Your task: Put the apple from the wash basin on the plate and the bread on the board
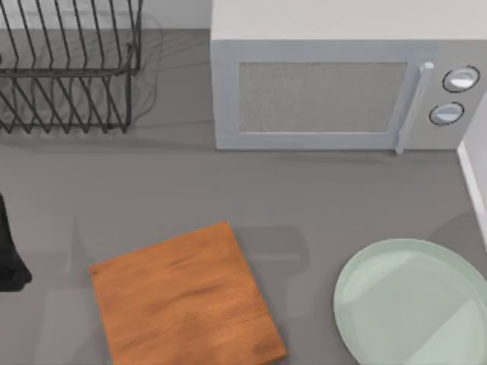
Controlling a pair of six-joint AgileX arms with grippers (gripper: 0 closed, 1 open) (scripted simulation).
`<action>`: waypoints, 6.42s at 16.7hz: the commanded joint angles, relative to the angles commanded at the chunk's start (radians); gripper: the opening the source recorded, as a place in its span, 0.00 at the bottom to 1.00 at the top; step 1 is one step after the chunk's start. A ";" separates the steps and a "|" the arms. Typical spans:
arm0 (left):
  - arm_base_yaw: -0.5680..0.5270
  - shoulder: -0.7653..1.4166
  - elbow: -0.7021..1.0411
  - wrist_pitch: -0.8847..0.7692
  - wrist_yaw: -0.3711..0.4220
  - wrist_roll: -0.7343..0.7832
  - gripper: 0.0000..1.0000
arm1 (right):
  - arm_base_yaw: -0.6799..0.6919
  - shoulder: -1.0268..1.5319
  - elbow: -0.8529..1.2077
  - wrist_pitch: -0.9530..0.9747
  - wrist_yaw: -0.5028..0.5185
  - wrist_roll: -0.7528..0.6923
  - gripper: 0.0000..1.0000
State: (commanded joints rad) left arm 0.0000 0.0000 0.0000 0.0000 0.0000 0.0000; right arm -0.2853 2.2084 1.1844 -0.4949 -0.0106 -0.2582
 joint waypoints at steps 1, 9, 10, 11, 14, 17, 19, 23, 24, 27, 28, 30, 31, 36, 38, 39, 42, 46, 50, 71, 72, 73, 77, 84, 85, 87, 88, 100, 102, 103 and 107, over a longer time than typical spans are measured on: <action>0.000 0.000 0.000 0.000 0.000 0.000 1.00 | 0.000 -0.002 0.001 -0.003 0.000 0.000 0.00; 0.000 0.000 0.000 0.000 0.000 0.000 1.00 | -0.001 -0.153 0.090 -0.245 -0.001 -0.003 0.00; 0.000 0.000 0.000 0.000 0.000 0.000 1.00 | -0.001 -0.175 0.102 -0.278 -0.002 -0.003 0.00; 0.000 0.000 0.000 0.000 0.000 0.000 1.00 | -0.001 -0.195 0.112 -0.307 -0.002 -0.004 0.00; 0.000 0.000 0.000 0.000 0.000 0.000 1.00 | -0.001 -0.219 0.125 -0.344 -0.002 -0.004 0.00; 0.000 0.000 0.000 0.000 0.000 0.000 1.00 | 0.000 -0.215 0.123 -0.342 -0.002 -0.002 0.00; 0.000 0.000 0.000 0.000 0.000 0.000 1.00 | 0.005 -0.225 0.132 -0.344 -0.002 0.003 0.00; 0.000 0.000 0.000 0.000 0.000 0.000 1.00 | 0.078 -0.296 0.147 -0.375 0.001 0.076 0.00; 0.000 0.000 0.000 0.000 0.000 0.000 1.00 | 0.108 -0.318 0.144 -0.388 0.002 0.105 0.00; 0.000 0.000 0.000 0.000 0.000 0.000 1.00 | 0.215 -0.388 0.127 -0.435 0.005 0.211 0.00; 0.000 0.000 0.000 0.000 0.000 0.000 1.00 | 0.256 -0.413 0.118 -0.453 0.005 0.251 0.00; 0.000 0.000 0.000 0.000 0.000 0.000 1.00 | 0.343 -0.461 0.098 -0.491 0.007 0.337 0.00; 0.000 0.000 0.000 0.000 0.000 0.000 1.00 | 0.388 -0.485 0.087 -0.510 0.008 0.381 0.00; 0.000 0.000 0.000 0.000 0.000 0.000 1.00 | 0.606 -0.589 0.028 -0.605 0.010 0.594 0.00; 0.000 0.000 0.000 0.000 0.000 0.000 1.00 | 0.682 -0.621 0.008 -0.637 0.010 0.668 0.00; 0.000 0.000 0.000 0.000 0.000 0.000 1.00 | 0.715 -0.635 -0.002 -0.651 0.010 0.700 0.00; 0.000 0.000 0.000 0.000 0.000 0.000 1.00 | 0.791 -0.666 -0.023 -0.684 0.011 0.774 0.00; 0.000 0.000 0.000 0.000 0.000 0.000 1.00 | 0.823 -0.679 -0.033 -0.698 0.011 0.805 0.00; 0.000 0.000 0.000 0.000 0.000 0.000 1.00 | 0.823 -0.679 -0.033 -0.698 0.011 0.805 0.08; 0.000 0.000 0.000 0.000 0.000 0.000 1.00 | 0.822 -0.678 -0.032 -0.698 0.011 0.805 1.00; 0.000 0.000 0.000 0.000 0.000 0.000 1.00 | 0.822 -0.679 -0.033 -0.697 0.011 0.805 1.00; 0.000 0.000 0.000 0.000 0.000 0.000 1.00 | 0.817 -0.687 -0.042 -0.688 0.011 0.801 1.00; 0.000 0.000 0.000 0.000 0.000 0.000 1.00 | 0.764 -0.820 -0.156 -0.570 0.011 0.746 1.00; 0.000 0.000 0.000 0.000 0.000 0.000 1.00 | 0.574 -1.425 -0.566 -0.144 0.011 0.553 1.00; 0.000 0.000 0.000 0.000 0.000 0.000 1.00 | 0.542 -1.533 -0.637 -0.069 0.011 0.520 1.00; 0.000 0.000 0.000 0.000 0.000 0.000 1.00 | 0.478 -1.740 -0.781 0.081 0.011 0.454 1.00; 0.000 0.000 0.000 0.000 0.000 0.000 1.00 | 0.446 -1.834 -0.851 0.154 0.011 0.422 1.00; 0.000 0.000 0.000 0.000 0.000 0.000 1.00 | 0.285 -2.208 -1.184 0.495 0.011 0.258 1.00; 0.003 0.011 0.008 -0.009 -0.001 0.006 1.00 | 0.285 -2.208 -1.184 0.495 0.011 0.258 1.00; 0.008 0.032 0.025 -0.025 -0.002 0.018 1.00 | 0.285 -2.208 -1.184 0.495 0.011 0.258 1.00; 0.044 0.222 0.169 -0.153 -0.004 0.119 1.00 | 0.285 -2.208 -1.184 0.495 0.011 0.258 1.00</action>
State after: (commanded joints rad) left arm 0.0439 0.2221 0.1691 -0.1525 -0.0036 0.1190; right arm -0.0001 0.0000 0.0000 0.0000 -0.0001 0.0000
